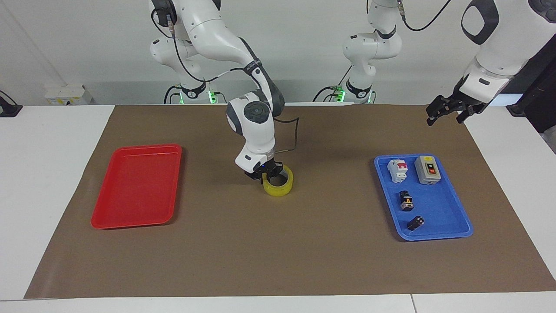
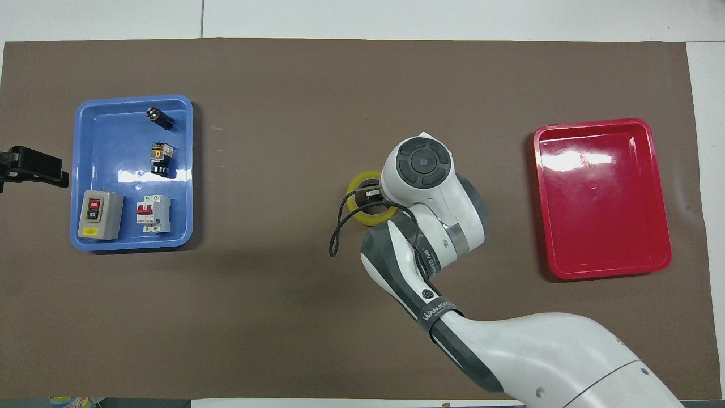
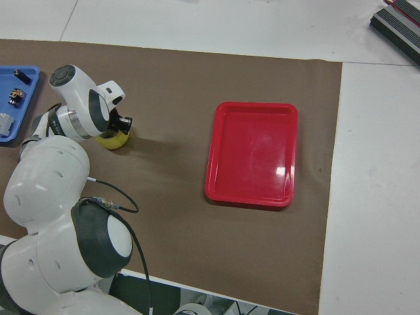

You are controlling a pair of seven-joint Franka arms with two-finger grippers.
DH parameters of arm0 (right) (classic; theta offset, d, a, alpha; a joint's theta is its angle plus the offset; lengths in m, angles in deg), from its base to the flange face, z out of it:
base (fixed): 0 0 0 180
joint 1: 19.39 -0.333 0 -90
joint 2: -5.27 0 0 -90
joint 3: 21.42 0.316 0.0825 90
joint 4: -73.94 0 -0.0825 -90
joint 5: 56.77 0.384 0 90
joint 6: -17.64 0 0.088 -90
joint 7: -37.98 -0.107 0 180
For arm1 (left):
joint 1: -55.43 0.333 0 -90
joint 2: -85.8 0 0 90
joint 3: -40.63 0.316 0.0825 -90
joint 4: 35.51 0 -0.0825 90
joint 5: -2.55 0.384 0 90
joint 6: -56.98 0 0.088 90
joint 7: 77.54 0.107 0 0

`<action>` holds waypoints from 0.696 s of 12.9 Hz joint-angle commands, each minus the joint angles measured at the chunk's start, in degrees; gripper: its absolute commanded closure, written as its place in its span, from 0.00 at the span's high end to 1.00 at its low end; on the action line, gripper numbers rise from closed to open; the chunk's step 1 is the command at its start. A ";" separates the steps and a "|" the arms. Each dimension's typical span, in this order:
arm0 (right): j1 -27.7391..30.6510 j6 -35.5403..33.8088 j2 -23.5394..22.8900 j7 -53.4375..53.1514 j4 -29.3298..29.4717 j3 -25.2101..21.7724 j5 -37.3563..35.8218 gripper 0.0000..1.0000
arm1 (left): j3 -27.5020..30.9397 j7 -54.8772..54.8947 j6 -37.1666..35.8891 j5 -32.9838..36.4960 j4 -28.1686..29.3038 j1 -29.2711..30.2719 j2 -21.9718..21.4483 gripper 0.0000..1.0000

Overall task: Place and move tape with both arms
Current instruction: 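Grasp the yellow tape with the right gripper while the left gripper retracts, then carry the tape with the right gripper and lower it into the red tray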

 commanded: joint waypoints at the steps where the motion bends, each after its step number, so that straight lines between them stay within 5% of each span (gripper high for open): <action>1: 5.90 -9.01 1.32 6.53 5.35 0.35 -0.61 0.00 | -0.33 1.15 -0.02 -1.37 1.30 0.58 -1.57 1.00; 4: 18.26 -18.08 10.09 24.95 0.10 0.08 -0.87 0.00 | -0.33 1.24 0.07 -2.86 0.42 0.41 -1.22 1.00; 6: 26.63 -21.50 11.43 38.49 -0.62 0.08 -1.05 0.00 | -0.33 1.67 -0.19 -2.78 0.42 0.32 -1.13 1.00; 9: 36.04 -16.53 12.93 50.11 -6.40 0.08 -4.37 0.00 | -0.33 2.47 -0.19 -2.16 0.50 0.24 -1.22 1.00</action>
